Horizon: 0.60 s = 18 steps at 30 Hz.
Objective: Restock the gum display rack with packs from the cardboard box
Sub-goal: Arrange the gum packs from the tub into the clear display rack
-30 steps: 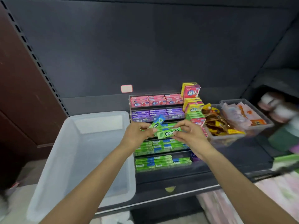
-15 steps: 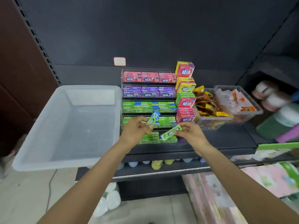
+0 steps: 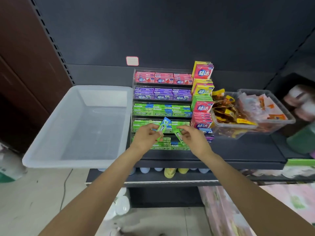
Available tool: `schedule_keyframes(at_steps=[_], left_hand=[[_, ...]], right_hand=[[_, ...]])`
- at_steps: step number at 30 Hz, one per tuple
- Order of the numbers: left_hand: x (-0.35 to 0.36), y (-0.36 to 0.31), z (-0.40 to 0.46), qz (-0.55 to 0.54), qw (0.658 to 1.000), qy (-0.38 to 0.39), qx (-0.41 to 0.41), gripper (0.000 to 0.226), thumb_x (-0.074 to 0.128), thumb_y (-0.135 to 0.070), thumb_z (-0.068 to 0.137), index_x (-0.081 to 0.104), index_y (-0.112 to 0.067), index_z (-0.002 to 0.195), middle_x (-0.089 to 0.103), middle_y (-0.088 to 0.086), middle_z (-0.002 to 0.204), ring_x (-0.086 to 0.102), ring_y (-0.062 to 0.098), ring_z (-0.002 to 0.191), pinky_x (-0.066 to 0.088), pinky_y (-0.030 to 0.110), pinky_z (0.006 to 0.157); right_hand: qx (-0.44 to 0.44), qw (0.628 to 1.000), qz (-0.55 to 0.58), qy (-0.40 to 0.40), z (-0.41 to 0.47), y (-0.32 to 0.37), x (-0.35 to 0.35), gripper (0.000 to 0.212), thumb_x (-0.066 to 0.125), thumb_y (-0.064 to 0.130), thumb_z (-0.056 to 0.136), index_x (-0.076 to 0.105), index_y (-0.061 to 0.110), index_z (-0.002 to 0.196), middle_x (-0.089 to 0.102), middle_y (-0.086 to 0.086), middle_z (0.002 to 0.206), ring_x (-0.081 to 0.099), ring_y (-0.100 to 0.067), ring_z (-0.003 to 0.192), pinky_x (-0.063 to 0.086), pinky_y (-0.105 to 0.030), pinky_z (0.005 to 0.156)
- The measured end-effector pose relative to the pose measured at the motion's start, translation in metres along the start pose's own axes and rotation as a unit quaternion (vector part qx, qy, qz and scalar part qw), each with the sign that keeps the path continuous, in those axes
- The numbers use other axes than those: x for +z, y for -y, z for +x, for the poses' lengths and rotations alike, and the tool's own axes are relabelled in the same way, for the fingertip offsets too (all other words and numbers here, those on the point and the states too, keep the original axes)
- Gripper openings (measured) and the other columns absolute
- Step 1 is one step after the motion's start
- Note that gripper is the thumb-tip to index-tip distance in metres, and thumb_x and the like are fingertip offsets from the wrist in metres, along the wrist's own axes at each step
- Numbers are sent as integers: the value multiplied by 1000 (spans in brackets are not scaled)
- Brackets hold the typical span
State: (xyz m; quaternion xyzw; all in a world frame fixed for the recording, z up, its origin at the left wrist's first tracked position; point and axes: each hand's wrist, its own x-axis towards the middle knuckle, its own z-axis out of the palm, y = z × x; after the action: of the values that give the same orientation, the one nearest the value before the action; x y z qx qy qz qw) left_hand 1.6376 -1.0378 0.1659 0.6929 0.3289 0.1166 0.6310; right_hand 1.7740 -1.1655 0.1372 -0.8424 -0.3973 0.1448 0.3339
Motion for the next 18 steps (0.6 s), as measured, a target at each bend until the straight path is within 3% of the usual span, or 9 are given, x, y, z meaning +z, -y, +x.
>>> schedule_keyframes(at_steps=[4,9,13,18], left_hand=[[-1,0,8,-9,1000,-6,-1,16,58,-11,92,54,-12,107,68,7,92,65,15,81,49,18,71],[-5,6,15,-16,1000,-3,-3,11,57,-11,92,53,-16,102,68,9,90,65,21,90,50,21,76],[-5,12,19,-32,999,5,-18,15,59,-9,91,53,-12,104,67,7,83,66,30,96,52,33,88],[-4,14,23,-24,999,10,-22,17,58,-10,91,53,-12,107,67,10,91,66,27,95,51,24,80]], right_hand=[[-17,990,-136,15,14,-7,13,28,54,3,90,60,10,117,66,-7,113,62,-24,103,51,-40,89],[-22,970,-242,32,23,-17,27,33,50,3,93,63,17,119,63,-6,117,60,-29,104,52,-41,85],[-9,964,-262,36,26,-29,35,42,55,-5,87,63,20,119,63,-4,118,59,-27,106,53,-41,85],[-1,958,-284,41,27,-35,40,44,56,-5,87,61,20,123,61,-5,119,56,-26,111,52,-40,87]])
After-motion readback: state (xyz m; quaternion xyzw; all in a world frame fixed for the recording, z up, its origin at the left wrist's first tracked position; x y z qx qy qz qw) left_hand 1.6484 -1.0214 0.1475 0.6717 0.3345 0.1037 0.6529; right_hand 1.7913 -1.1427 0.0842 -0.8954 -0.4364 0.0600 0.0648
